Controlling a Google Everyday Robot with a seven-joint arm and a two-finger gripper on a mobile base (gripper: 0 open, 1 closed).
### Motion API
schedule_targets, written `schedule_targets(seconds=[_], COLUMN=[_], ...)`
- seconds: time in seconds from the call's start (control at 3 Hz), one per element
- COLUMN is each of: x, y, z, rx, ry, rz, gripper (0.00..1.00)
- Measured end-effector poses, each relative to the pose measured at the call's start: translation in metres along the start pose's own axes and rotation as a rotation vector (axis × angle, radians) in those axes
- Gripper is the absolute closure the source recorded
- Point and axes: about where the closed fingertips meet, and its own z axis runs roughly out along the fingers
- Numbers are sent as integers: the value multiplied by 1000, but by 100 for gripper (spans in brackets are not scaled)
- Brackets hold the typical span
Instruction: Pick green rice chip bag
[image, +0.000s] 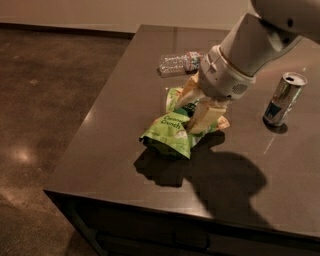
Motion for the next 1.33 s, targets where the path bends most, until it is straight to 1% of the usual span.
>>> schedule_targets(seconds=[0.33,0.67,1.0,1.33], x=[-7,-17,-27,-27], y=[-5,-14,-21,-21], z=[-30,-59,-83,-83], rx=[29,48,74,74], ry=[-58,-101,-143,-143], rz=[11,12,2,2], gripper=[100,100,100,100])
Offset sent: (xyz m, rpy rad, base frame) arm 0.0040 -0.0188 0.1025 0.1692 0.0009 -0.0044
